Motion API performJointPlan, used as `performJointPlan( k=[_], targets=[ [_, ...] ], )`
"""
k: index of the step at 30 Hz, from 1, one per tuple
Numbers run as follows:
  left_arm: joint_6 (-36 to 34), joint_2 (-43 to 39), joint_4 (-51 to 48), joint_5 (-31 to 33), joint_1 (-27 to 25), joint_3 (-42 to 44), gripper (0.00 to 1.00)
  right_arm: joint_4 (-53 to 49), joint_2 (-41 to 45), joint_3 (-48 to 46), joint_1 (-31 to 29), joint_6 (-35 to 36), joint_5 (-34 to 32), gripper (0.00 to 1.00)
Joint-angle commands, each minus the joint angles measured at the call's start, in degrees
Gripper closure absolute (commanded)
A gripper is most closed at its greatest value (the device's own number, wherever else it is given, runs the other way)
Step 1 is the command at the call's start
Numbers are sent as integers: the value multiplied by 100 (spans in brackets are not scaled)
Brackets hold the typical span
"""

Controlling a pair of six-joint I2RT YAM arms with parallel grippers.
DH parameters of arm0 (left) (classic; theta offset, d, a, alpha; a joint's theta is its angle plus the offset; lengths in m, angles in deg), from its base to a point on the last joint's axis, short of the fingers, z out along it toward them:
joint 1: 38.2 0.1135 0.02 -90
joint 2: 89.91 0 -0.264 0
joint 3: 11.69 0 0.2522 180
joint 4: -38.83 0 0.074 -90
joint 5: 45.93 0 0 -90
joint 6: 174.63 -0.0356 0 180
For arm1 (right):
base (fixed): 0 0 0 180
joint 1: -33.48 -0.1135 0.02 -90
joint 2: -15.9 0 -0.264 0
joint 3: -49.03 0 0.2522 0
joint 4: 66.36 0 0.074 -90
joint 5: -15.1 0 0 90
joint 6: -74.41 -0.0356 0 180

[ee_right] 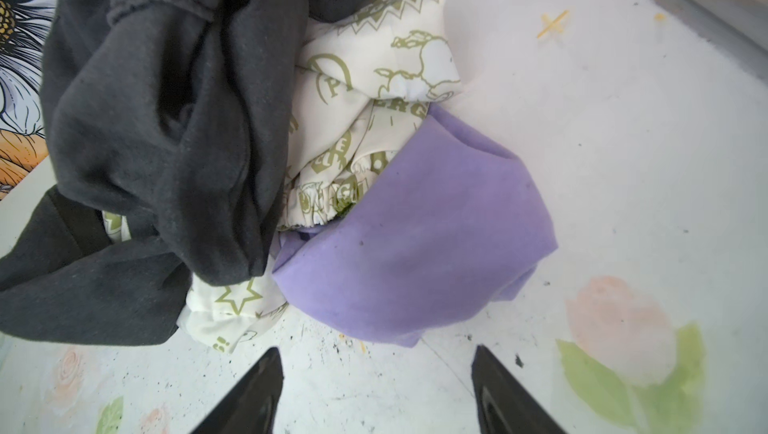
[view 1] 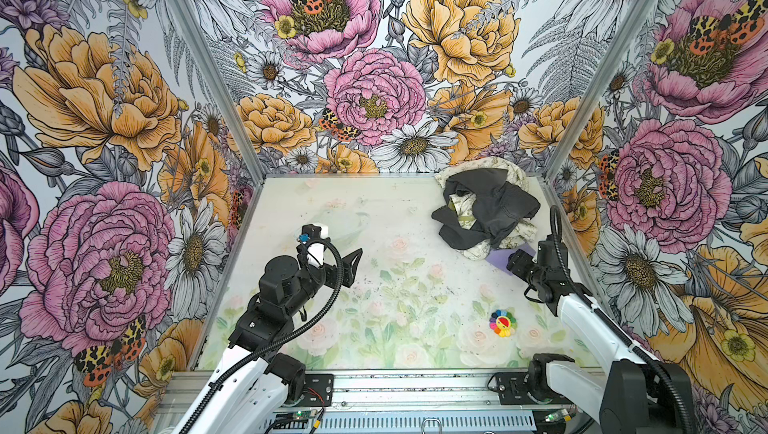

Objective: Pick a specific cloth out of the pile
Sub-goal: 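Reach the right gripper down to the lavender cloth under the pile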

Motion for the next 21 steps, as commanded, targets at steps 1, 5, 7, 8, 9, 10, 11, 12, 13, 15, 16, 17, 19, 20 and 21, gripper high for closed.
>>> performJointPlan(
  k=[1, 5, 7, 8, 9, 10, 11, 12, 13, 15, 16, 17, 19, 20, 21],
  targets=[
    [12, -47, -47, -193, 33, 41, 1, 168, -144, 181, 32, -246, 118, 31],
    [9, -45, -57, -181, 33, 49, 2, 204, -351, 207, 38, -309, 97, 34],
    [5, -44, -62, -186, 30, 49, 1, 221, -459, 229, 50, -333, 103, 37],
    [-2, -36, -57, -174, 34, 49, 1, 241, -511, 232, 50, -338, 112, 38],
    [4, -31, -61, -171, 35, 49, 2, 255, -555, 245, 59, -346, 130, 40],
    [5, -23, -57, -172, 45, 49, 2, 274, -603, 261, 61, -362, 152, 41],
    [5, -20, -57, -172, 41, 49, 1, 295, -654, 271, 60, -370, 190, 43],
    [5, -8, -66, -172, 42, 49, 1, 310, -697, 289, 62, -371, 231, 45],
    [2, 0, -77, -172, 44, 41, 1, 318, -745, 304, 62, -379, 262, 45],
    [-4, 10, -88, -170, 41, 42, 1, 345, -813, 338, 58, -397, 307, 49],
    [1, 14, -92, -173, 41, 39, 1, 344, -830, 345, 58, -402, 324, 49],
    [-6, 17, -93, -172, 48, 40, 1, 353, -851, 356, 64, -405, 320, 50],
    [2, 20, -93, -170, 41, 47, 1, 362, -885, 347, 67, -375, 248, 52],
    [-6, 29, -88, -172, 41, 49, 1, 363, -914, 347, 77, -346, 201, 54],
    [-2, 30, -92, -168, 40, 49, 1, 362, -961, 341, 83, -336, 164, 55]
  ],
)
